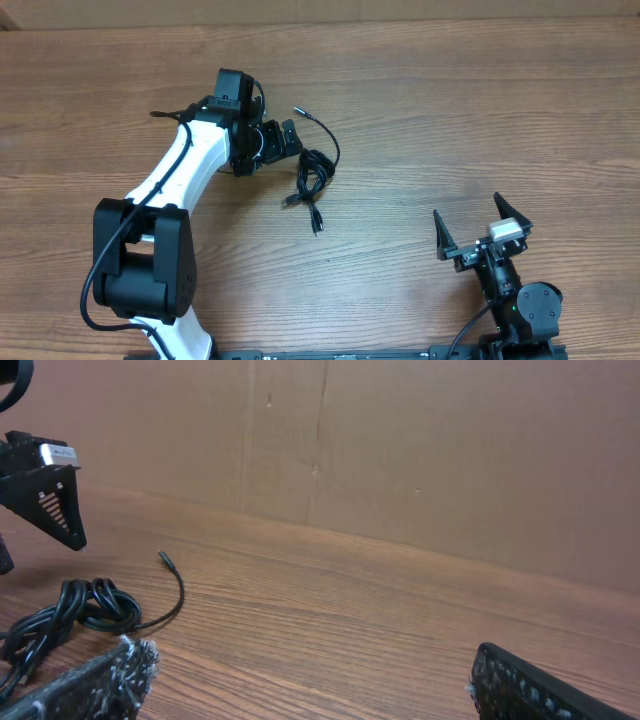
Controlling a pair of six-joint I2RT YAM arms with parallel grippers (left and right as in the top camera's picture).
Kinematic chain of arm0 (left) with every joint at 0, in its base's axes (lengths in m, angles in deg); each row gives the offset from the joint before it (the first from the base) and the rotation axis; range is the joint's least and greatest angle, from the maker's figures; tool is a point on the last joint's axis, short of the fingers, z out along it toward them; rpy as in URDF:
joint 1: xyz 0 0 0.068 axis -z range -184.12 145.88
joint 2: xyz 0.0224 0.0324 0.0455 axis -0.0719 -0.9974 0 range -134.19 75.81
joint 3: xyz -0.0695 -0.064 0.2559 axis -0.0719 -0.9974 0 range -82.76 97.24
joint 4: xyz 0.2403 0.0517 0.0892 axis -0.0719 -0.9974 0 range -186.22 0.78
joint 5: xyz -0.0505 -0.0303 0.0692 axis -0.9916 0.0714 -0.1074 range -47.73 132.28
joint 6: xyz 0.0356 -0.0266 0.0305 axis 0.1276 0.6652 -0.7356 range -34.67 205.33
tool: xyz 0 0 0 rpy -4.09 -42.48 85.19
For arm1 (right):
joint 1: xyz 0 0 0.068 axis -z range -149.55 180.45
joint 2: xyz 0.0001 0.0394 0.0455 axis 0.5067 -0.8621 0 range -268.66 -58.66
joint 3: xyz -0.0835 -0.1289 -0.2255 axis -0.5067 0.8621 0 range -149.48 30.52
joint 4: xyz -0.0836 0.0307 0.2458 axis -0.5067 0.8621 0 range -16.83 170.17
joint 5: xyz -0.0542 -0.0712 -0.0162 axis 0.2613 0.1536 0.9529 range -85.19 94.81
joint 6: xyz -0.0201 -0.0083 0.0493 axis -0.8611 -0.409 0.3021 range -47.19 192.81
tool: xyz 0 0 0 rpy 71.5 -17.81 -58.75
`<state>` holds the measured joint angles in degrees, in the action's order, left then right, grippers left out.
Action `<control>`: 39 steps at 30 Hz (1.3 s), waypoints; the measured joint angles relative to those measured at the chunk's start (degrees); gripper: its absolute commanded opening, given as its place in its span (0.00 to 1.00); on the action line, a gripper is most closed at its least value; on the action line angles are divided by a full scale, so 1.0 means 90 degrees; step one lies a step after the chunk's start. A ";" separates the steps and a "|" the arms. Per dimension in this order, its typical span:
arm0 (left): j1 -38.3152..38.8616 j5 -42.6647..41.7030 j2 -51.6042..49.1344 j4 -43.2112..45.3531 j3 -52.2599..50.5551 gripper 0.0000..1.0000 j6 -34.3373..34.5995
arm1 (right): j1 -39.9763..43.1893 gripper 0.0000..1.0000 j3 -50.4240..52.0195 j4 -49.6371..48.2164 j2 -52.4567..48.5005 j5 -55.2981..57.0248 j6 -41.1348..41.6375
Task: Untangle cables
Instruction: 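Lower the left gripper and close it on the cable bundle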
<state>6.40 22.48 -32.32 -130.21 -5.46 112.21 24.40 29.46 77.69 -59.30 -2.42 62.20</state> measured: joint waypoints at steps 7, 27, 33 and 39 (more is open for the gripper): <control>0.0274 0.0576 0.0000 0.0039 0.0000 1.00 0.0202 | -0.0002 1.00 0.0000 0.0000 0.0002 0.0000 0.0000; 0.1166 0.2395 -0.0476 0.0090 0.0073 1.00 0.1188 | 0.0000 1.00 0.0000 0.0000 0.0000 0.0000 0.0002; 0.1154 0.2123 -0.0729 0.0136 0.0187 0.98 0.1166 | 0.0000 1.00 0.0000 0.0002 0.0000 0.0000 -0.0002; 0.1156 0.1996 -0.0784 0.0158 0.0216 0.77 0.1158 | 0.0000 1.00 0.0000 0.0002 0.0002 0.0000 0.0000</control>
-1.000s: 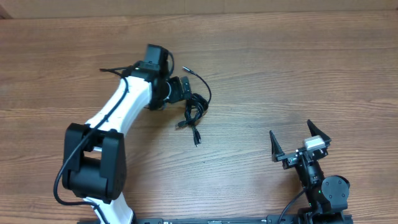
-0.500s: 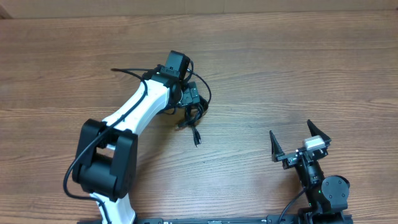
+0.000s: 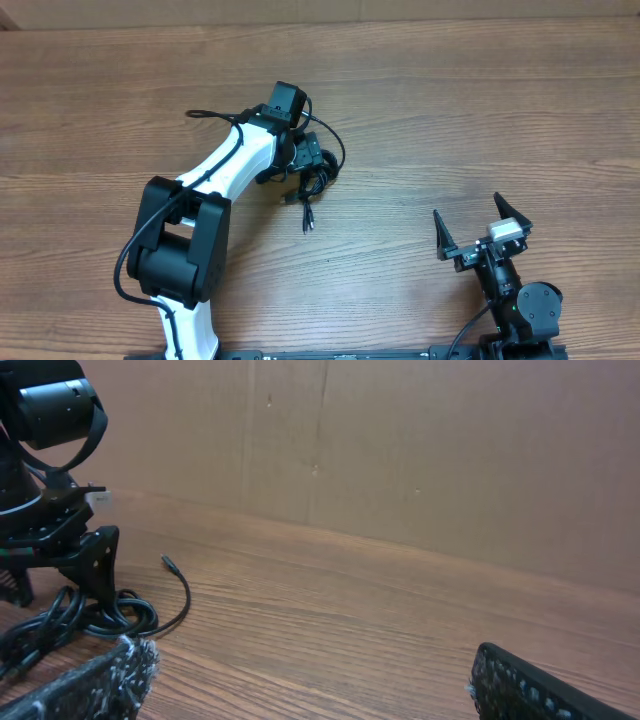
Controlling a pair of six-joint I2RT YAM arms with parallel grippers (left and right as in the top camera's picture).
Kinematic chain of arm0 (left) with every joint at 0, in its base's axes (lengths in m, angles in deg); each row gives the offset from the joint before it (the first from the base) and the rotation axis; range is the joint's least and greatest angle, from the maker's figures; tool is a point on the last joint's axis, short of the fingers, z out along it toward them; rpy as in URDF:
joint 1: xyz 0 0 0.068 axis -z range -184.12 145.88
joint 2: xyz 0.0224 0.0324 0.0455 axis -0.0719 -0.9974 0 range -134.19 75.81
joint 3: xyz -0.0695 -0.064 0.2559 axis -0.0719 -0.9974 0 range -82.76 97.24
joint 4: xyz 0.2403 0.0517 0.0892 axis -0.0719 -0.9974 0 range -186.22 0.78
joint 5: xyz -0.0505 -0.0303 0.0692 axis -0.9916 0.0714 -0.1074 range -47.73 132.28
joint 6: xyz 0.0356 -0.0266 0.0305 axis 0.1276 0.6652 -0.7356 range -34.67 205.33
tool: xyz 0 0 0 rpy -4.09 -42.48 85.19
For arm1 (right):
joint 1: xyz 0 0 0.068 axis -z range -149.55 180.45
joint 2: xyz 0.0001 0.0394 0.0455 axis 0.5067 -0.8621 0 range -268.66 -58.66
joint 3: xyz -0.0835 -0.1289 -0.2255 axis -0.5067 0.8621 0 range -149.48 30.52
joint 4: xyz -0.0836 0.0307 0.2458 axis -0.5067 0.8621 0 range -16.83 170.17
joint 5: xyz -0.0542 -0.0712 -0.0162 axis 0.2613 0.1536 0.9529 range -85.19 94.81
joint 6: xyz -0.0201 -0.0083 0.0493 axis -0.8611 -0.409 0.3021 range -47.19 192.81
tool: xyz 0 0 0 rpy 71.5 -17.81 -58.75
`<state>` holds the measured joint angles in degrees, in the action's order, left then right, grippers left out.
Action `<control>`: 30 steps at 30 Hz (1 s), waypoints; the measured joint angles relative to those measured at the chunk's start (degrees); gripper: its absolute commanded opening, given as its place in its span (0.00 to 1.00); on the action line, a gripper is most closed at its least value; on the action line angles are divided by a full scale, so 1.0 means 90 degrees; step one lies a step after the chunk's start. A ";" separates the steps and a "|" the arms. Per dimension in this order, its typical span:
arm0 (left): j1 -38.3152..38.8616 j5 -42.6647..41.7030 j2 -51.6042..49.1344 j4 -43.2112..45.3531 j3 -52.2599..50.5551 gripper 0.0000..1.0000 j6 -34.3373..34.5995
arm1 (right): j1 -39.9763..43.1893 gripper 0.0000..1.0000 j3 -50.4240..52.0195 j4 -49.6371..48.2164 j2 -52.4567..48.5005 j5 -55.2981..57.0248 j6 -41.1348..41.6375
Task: Untangle cables
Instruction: 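Lower the left gripper and close it on the cable bundle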
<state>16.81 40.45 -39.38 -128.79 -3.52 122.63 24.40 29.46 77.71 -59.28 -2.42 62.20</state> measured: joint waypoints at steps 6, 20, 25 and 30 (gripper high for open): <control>0.0012 -0.0146 -0.0024 -0.0005 0.0036 0.44 -0.0078 | -0.0002 1.00 0.0000 0.0000 -0.0002 0.0000 0.0000; 0.0017 -0.0206 -0.0024 -0.0022 0.0046 0.29 -0.0138 | -0.0002 1.00 0.0000 0.0000 -0.0002 -0.0002 0.0000; 0.0068 -0.0168 -0.0024 -0.0027 0.0046 0.30 -0.0138 | 0.0000 1.00 0.0000 0.0000 -0.0002 0.0002 0.0000; 0.0148 -0.0056 -0.0024 -0.0024 0.0046 0.29 -0.0138 | 0.0000 1.00 0.0000 -0.0002 -0.0002 0.0000 0.0000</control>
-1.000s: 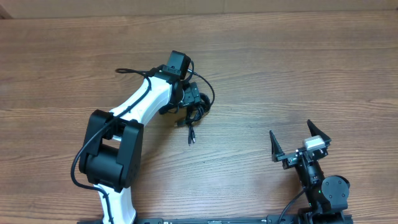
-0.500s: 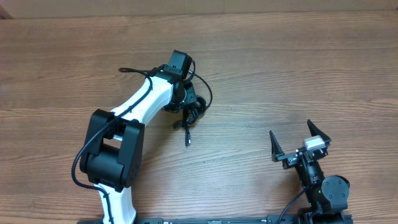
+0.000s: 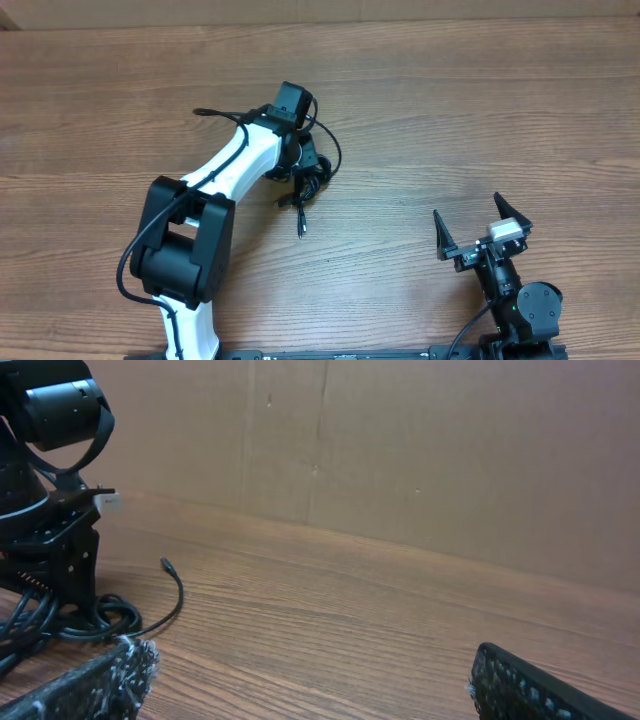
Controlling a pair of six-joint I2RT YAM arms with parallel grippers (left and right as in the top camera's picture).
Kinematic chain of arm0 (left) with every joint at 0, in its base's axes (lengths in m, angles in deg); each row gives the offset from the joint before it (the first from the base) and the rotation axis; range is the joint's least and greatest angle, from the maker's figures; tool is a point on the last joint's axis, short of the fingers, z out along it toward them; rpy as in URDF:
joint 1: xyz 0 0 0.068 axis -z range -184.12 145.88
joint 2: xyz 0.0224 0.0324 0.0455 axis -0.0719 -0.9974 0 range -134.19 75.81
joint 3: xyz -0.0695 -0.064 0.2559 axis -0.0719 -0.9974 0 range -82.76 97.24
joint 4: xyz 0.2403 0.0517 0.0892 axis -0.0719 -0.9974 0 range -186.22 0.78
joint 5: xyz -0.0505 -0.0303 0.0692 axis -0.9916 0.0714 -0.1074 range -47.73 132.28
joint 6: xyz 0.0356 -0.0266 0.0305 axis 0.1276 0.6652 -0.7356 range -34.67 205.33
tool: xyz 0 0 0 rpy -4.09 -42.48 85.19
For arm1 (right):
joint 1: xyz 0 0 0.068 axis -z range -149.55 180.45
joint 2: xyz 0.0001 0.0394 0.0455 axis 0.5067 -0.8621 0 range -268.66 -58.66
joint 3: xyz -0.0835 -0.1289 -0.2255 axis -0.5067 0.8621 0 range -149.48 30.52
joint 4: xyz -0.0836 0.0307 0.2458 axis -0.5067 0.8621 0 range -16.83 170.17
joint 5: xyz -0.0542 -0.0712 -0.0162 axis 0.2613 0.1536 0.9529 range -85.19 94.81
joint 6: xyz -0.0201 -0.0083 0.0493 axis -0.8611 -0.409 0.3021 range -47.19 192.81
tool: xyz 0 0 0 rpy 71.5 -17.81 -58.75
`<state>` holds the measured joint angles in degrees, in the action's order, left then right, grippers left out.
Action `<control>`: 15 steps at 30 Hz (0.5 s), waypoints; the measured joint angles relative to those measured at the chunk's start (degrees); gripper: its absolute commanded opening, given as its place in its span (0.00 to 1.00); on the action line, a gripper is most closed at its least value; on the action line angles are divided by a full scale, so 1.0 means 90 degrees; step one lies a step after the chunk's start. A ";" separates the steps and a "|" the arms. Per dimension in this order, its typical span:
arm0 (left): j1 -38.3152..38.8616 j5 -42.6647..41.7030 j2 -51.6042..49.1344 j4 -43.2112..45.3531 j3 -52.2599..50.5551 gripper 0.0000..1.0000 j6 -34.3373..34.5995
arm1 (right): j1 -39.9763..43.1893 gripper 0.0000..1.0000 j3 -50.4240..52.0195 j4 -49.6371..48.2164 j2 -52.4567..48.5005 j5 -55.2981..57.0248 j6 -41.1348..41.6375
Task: Untangle cables
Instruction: 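Lower the left gripper and close it on the cable bundle, then lift the cable bundle with the left gripper and pull it back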
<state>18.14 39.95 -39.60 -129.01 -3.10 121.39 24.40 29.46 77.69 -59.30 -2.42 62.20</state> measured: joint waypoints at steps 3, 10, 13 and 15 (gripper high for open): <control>0.0078 0.0070 0.0000 0.0036 0.0000 0.24 0.0000 | 0.0000 1.00 0.0000 0.0000 0.0000 0.0000 0.0000; 0.0279 0.0124 -0.0085 0.0168 0.0027 0.04 -0.0007 | 0.0000 1.00 0.0000 0.0005 0.0000 0.0000 0.0000; 0.0279 0.0121 -0.0112 0.0165 0.0041 0.04 0.0002 | 0.0000 1.00 0.0000 0.0000 0.0002 0.0002 0.0000; 0.0279 0.0121 -0.0112 0.0165 0.0041 0.04 0.0000 | 0.0000 1.00 0.0000 0.0000 0.0000 0.0000 0.0002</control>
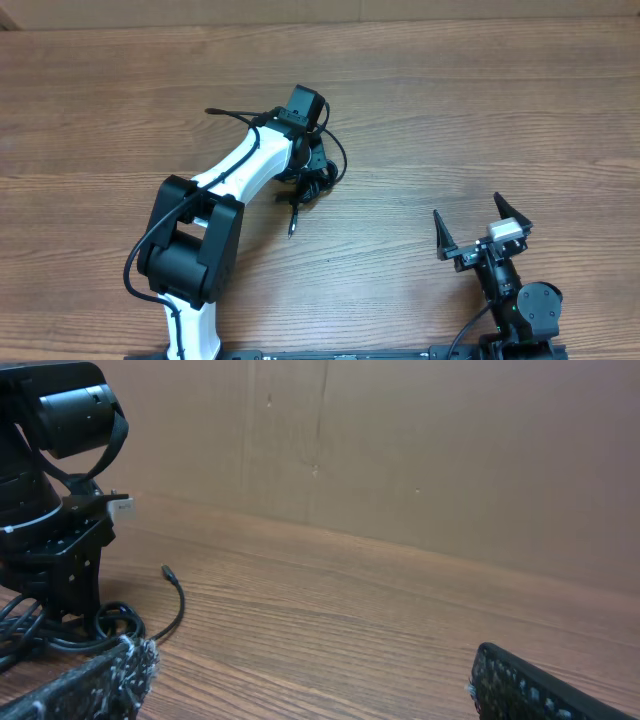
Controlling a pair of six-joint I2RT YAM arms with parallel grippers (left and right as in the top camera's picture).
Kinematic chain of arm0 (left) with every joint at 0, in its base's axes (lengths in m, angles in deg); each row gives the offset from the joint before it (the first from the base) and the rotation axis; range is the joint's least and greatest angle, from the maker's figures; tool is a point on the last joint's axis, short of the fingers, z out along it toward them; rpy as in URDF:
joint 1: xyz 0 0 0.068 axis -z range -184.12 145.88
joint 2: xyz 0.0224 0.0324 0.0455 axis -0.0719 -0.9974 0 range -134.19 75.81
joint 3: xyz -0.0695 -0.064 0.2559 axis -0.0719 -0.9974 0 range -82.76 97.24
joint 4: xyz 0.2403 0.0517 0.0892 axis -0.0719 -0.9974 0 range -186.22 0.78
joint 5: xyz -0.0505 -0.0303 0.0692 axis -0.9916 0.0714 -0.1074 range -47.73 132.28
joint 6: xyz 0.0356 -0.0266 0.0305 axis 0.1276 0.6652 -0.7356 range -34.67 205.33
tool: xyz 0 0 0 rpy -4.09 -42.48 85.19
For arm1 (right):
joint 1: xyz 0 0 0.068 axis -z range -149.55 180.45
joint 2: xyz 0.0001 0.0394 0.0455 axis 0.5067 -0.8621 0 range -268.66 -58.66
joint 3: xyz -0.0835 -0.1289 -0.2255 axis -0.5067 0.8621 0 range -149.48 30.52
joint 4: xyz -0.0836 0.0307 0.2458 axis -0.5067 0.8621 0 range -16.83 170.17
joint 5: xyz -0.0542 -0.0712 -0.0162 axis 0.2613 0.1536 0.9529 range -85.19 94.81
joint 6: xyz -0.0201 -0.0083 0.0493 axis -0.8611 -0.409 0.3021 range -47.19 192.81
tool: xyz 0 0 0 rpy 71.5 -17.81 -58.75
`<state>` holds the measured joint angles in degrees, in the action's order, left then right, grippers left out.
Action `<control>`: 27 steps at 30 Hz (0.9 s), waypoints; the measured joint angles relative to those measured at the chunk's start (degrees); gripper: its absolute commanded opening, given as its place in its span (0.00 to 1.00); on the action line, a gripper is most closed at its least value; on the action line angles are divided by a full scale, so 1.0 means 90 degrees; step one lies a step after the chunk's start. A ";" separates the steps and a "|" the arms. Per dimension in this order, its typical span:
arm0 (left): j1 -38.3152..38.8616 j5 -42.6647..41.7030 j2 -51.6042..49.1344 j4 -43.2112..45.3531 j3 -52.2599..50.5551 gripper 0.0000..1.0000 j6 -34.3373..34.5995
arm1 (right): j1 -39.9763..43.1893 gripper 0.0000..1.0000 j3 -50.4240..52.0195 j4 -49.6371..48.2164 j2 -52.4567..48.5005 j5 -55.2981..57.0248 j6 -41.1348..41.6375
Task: Untangle cables
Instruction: 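Lift the cable bundle with the left gripper and pull it back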
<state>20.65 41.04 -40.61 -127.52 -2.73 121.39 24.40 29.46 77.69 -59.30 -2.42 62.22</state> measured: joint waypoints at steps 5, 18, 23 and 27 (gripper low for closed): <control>-0.0002 0.0002 -0.0012 -0.0160 0.0051 0.04 0.0034 | 0.0000 1.00 0.0000 -0.0002 0.0000 0.0000 -0.0002; -0.0097 0.1107 0.0886 -0.1802 -0.0216 0.05 0.1481 | 0.0000 1.00 0.0000 -0.0002 0.0002 0.0000 -0.0005; -0.0102 0.1358 0.2234 -0.1965 -0.0223 0.05 0.1651 | 0.0000 1.00 0.0000 -0.0002 0.0000 0.0000 -0.0002; -0.0097 0.1579 0.3237 -0.2222 -0.0223 0.04 0.1676 | -0.0002 1.00 0.0000 0.0000 0.0002 0.0000 -0.0002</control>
<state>19.78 55.25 -11.47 -147.52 -4.74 136.47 24.38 29.46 77.69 -59.28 -2.42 62.20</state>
